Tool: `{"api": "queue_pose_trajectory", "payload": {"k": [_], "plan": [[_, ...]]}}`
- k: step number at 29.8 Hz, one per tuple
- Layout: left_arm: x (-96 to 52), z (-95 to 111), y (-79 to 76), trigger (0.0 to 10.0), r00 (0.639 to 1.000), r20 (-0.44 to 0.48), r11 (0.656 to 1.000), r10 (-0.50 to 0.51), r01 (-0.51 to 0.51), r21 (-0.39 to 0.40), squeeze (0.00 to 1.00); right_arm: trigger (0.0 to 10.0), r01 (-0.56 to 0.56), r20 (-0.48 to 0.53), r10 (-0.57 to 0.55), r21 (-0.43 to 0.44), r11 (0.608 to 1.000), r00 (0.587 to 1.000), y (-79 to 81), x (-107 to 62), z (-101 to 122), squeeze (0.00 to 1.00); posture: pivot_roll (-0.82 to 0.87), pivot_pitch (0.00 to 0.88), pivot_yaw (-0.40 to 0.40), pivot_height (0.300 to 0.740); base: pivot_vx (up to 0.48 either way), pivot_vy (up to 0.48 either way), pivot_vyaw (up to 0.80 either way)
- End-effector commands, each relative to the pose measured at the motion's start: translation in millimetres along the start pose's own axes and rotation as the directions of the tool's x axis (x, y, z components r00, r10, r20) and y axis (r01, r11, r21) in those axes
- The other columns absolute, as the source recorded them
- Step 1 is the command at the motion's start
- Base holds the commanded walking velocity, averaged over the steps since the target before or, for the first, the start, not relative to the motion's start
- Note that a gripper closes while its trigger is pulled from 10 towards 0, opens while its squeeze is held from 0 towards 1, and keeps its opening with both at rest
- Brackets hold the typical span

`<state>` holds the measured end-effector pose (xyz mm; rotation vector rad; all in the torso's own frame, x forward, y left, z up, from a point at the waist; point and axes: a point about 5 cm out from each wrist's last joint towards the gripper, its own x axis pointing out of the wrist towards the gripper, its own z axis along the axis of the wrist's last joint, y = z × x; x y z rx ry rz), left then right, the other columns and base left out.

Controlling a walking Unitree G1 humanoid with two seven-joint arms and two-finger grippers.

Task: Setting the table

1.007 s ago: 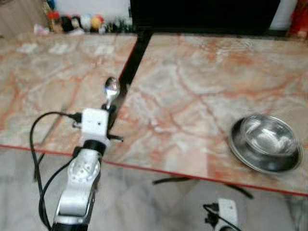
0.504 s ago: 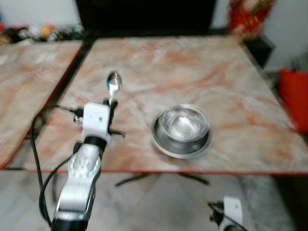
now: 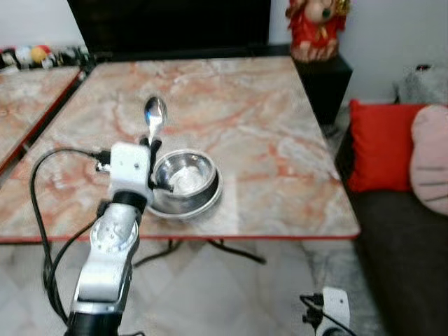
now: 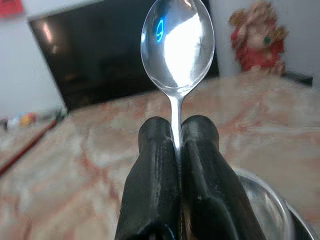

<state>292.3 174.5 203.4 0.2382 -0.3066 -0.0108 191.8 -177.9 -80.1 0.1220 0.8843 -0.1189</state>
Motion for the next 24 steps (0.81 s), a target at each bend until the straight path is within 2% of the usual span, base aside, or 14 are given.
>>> {"api": "queue_pose_trajectory", "payload": {"k": [1,5,13,21,24], "plan": [[1.7,5,3.9,10.0,1.0,0.012,1.0,0.008,-0.008,0.005,0.0,10.0,-0.015,-0.012,0.015,-0.003,1.0,1.0,4.9,-0.3,-3,0.0,0.03,0.095,0.04,0.74,0.0,-0.255,0.0],[0.5,3,1.4,10.0,1.0,0.0,1.0,-0.025,0.025,-0.007,0.0,10.0,-0.016,-0.015,0.016,-0.007,1.0,1.0,4.4,-0.4,-4,0.0,0.04,0.1,0.038,0.74,0.0,0.0,0.0],[-6.0,-8,-5.2,10.0,0.997,-0.051,0.99,-0.058,0.051,-0.135,0.0,10.0,-0.018,-0.013,0.018,-0.009,1.0,1.0,6.0,0.0,-3,0.0,0.03,0.106,0.038,0.74,0.0,0.0,0.0],[-8.9,-17,1.4,10.0,0.995,-0.099,0.985,-0.034,0.017,-0.169,0.0,10.0,-0.028,0.006,0.028,-0.012,1.0,1.0,10.6,1.0,2,0.0,0.03,0.097,0.039,0.74,0.0,0.0,0.0],[-9.5,-17,1.0,10.0,0.994,-0.099,0.984,-0.045,0.027,-0.178,0.0,10.0,-0.036,0.014,0.036,-0.017,0.999,0.999,17.2,1.8,5,0.0,0.03,0.09,0.038,0.74,0.0,0.0,0.0]]}}
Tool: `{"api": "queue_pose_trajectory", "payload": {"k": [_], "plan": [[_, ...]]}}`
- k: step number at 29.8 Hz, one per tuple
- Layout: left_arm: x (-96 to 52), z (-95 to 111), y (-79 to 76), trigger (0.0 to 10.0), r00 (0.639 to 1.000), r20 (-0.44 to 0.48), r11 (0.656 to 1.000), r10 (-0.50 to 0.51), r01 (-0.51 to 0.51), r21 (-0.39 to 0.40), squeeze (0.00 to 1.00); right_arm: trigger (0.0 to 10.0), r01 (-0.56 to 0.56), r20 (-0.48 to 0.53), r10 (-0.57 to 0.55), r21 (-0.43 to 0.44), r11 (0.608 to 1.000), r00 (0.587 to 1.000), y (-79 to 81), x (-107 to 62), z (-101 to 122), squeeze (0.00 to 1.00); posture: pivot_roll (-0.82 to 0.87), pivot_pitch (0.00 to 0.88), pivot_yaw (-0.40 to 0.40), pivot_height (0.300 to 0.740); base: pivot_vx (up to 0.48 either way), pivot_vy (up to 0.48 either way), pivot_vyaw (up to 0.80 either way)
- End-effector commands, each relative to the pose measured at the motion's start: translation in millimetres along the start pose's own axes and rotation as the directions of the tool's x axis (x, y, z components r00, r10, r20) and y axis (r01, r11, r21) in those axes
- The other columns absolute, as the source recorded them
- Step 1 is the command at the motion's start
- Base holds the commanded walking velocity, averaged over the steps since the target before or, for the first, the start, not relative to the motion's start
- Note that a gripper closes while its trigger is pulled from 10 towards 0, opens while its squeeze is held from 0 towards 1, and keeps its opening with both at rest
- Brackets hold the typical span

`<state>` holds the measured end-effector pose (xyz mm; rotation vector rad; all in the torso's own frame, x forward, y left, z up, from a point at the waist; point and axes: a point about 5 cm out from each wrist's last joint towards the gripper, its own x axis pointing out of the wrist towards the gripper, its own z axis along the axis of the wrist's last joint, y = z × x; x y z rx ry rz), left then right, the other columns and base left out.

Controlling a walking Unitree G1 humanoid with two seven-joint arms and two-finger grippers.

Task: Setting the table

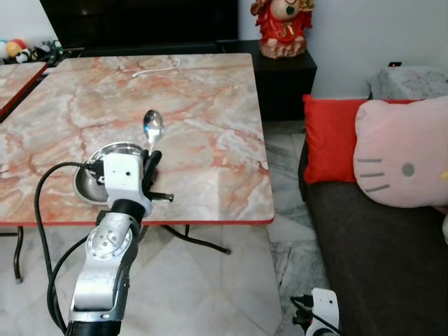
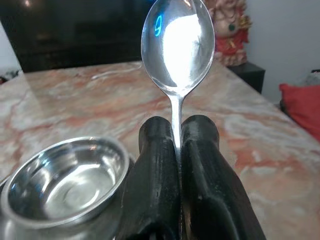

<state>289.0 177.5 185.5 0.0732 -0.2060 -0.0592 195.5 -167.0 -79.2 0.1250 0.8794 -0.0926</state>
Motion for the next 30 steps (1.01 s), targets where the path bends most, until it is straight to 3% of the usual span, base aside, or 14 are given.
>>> {"api": "queue_pose_trajectory", "payload": {"k": [1,6,13,25,30], "plan": [[-0.9,0,2.2,10.0,1.0,-0.008,1.0,-0.001,0.001,-0.005,0.0,10.0,-0.011,0.011,0.011,-0.009,1.0,1.0,5.8,0.9,3,0.0,0.03,0.09,0.038,0.74,0.0,0.0,0.0],[-1.9,-1,-1.2,10.0,0.999,-0.015,0.999,-0.031,0.031,-0.012,0.0,10.0,-0.029,0.007,0.029,-0.018,0.999,1.0,21.9,2.2,5,0.0,0.03,0.082,0.038,0.74,0.229,0.0,0.0],[-0.6,0,-3.7,10.0,0.998,-0.018,0.998,-0.055,0.055,-0.013,0.0,10.0,-0.03,0.004,0.03,-0.019,0.999,1.0,25.2,3.2,9,0.0,0.03,0.089,0.04,0.74,0.309,0.0,0.0],[-2.0,-3,-16.4,10.0,0.989,-0.054,0.989,-0.141,0.138,-0.042,0.0,10.0,-0.002,-0.005,0.002,-0.014,1.0,1.0,0.0,2.0,7,0.0,0.04,0.107,0.037,0.74,0.045,0.0,0.0],[-0.8,-4,-18.5,10.0,0.985,-0.073,0.987,-0.158,0.155,-0.044,0.0,10.0,-0.003,-0.003,0.003,-0.014,1.0,1.0,-1.4,2.0,8,0.0,0.04,0.111,0.036,0.74,0.0,0.0,0.0]]}}
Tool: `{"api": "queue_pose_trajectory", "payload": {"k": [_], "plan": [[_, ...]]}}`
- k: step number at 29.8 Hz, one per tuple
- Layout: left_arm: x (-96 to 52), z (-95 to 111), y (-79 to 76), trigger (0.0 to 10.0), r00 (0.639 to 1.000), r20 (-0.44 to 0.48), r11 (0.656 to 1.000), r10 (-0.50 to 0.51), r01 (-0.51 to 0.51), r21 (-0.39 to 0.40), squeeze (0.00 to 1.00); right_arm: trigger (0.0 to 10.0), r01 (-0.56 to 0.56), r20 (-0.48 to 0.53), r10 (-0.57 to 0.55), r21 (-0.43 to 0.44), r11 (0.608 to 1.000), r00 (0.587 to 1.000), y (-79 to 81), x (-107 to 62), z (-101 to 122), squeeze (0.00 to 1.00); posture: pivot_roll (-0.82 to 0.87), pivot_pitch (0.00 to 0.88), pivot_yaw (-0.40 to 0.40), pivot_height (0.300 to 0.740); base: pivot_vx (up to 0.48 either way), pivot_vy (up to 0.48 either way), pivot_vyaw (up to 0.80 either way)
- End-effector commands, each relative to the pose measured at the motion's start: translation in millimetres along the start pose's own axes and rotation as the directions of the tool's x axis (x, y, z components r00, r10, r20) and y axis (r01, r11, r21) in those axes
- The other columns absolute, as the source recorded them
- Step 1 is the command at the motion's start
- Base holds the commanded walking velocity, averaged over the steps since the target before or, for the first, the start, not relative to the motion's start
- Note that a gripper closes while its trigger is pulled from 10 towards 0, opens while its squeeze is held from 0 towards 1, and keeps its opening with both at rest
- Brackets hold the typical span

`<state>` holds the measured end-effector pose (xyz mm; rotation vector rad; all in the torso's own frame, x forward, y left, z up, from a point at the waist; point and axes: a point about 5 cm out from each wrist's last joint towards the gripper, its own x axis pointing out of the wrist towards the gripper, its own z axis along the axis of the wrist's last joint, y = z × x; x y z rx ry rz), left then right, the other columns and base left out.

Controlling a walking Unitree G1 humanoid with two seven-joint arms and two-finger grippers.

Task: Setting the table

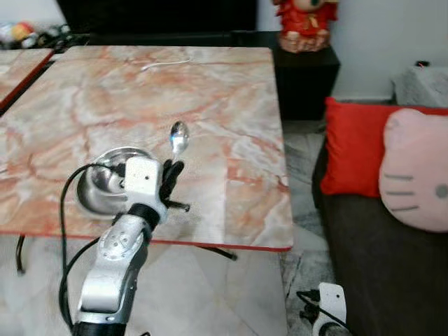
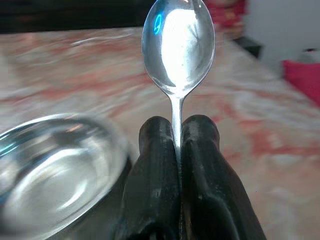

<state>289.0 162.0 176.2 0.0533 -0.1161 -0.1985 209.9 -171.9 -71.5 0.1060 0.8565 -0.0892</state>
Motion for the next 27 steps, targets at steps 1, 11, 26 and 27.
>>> {"api": "queue_pose_trajectory", "payload": {"k": [1,11,26,27], "plan": [[0.9,3,-3.0,10.0,1.0,-0.003,1.0,-0.021,0.021,0.002,0.0,10.0,-0.008,-0.027,0.008,0.002,1.0,1.0,2.5,-1.5,-9,0.0,0.04,0.111,0.036,0.74,0.0,0.0,0.0],[35.2,-10,-11.1,10.0,0.983,-0.185,0.999,-0.009,0.003,-0.036,0.0,10.0,-0.017,-0.027,0.016,-0.004,1.0,0.999,5.9,-0.8,-7,0.0,0.04,0.117,0.027,0.74,0.0,0.0,0.0],[70.4,-32,-9.8,10.0,0.909,-0.41,0.997,0.067,-0.074,0.0,0.0,10.0,-0.013,-0.022,0.013,-0.001,1.0,1.0,5.6,-0.6,-6,0.0,0.02,0.129,0.025,0.74,0.0,0.0,0.0],[70.3,-32,-9.8,10.0,0.907,-0.416,0.997,0.067,-0.074,0.0,0.0,10.0,-0.012,-0.023,0.012,-0.001,1.0,1.0,5.5,-0.7,-6,0.0,0.02,0.13,0.026,0.74,0.0,0.0,0.0]]}}
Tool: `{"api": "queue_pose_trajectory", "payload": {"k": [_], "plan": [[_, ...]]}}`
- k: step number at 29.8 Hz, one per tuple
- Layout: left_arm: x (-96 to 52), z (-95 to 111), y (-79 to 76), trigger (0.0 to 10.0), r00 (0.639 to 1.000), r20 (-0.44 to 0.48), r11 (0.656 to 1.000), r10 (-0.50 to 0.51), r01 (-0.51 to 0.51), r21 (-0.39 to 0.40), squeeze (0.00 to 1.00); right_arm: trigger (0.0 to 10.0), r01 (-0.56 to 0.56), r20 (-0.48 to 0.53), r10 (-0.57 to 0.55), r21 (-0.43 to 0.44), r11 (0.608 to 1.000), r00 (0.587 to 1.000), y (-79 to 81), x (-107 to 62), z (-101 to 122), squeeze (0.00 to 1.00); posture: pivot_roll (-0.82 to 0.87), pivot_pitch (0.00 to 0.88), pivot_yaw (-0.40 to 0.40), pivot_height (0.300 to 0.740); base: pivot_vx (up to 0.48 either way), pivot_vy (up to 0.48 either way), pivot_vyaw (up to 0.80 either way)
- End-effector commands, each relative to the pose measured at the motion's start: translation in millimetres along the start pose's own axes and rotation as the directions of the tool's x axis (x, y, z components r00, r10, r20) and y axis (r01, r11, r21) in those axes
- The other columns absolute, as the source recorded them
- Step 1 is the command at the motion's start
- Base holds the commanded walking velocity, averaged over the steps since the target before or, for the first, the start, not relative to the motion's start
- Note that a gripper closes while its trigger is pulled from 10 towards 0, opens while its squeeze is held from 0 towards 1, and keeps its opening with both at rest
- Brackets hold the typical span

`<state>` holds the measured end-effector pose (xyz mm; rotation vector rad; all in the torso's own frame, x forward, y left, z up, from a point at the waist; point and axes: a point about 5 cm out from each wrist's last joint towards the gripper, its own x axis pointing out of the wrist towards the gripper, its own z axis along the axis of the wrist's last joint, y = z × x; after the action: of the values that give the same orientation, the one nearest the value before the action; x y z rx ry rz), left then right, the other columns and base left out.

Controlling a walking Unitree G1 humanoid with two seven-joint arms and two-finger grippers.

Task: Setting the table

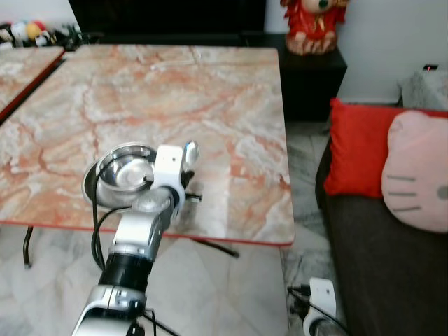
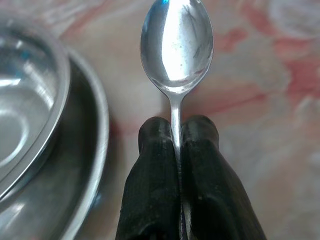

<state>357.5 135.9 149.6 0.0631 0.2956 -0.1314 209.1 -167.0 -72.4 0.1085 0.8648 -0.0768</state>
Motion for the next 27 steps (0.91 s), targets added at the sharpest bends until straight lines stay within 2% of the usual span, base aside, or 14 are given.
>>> {"api": "queue_pose_trajectory", "payload": {"k": [1,9,22,23,24,27], "plan": [[2.0,1.5,4.5,10.0,0.999,-0.025,0.999,0.03,-0.029,0.014,0.0,10.0,-0.001,-0.014,0.001,0.002,1.0,1.0,0.8,-0.7,-4.3,0.0,0.02,0.13,0.026,0.74,0.0,0.0,0.0],[7.9,-1.6,4.2,10.0,0.998,-0.053,0.999,0.033,-0.032,0.016,0.0,10.0,-0.003,-0.015,0.003,0.003,1.0,1.0,1.8,-0.6,-4.4,0.0,0.03,0.132,0.026,0.74,0.0,0.0,0.0],[9.4,-2.8,2.1,10.0,0.998,-0.061,0.999,0.03,-0.028,0.021,0.0,10.0,-0.002,-0.015,0.002,0.0,1.0,1.0,1.7,-0.5,-3.9,0.0,0.03,0.135,0.022,0.74,0.0,0.0,0.0],[9.3,-3.1,1.6,10.0,0.998,-0.061,0.999,0.028,-0.026,0.021,0.07,10.0,-0.002,-0.015,0.002,0.0,1.0,1.0,1.6,-0.5,-4.0,0.0,0.02,0.134,0.022,0.74,0.0,0.0,0.0],[9.3,-3.0,1.3,10.0,0.998,-0.061,0.999,0.026,-0.025,0.022,0.28,10.0,-0.002,-0.015,0.002,0.0,1.0,1.0,1.6,-0.5,-4.0,0.0,0.03,0.134,0.022,0.74,0.0,0.0,0.0],[9.4,-3.0,0.8,10.0,0.998,-0.062,0.999,0.024,-0.022,0.027,0.29,10.0,-0.002,-0.015,0.002,0.0,1.0,1.0,1.9,-0.5,-4.1,0.0,0.03,0.134,0.023,0.74,0.0,0.0,0.0]]}}
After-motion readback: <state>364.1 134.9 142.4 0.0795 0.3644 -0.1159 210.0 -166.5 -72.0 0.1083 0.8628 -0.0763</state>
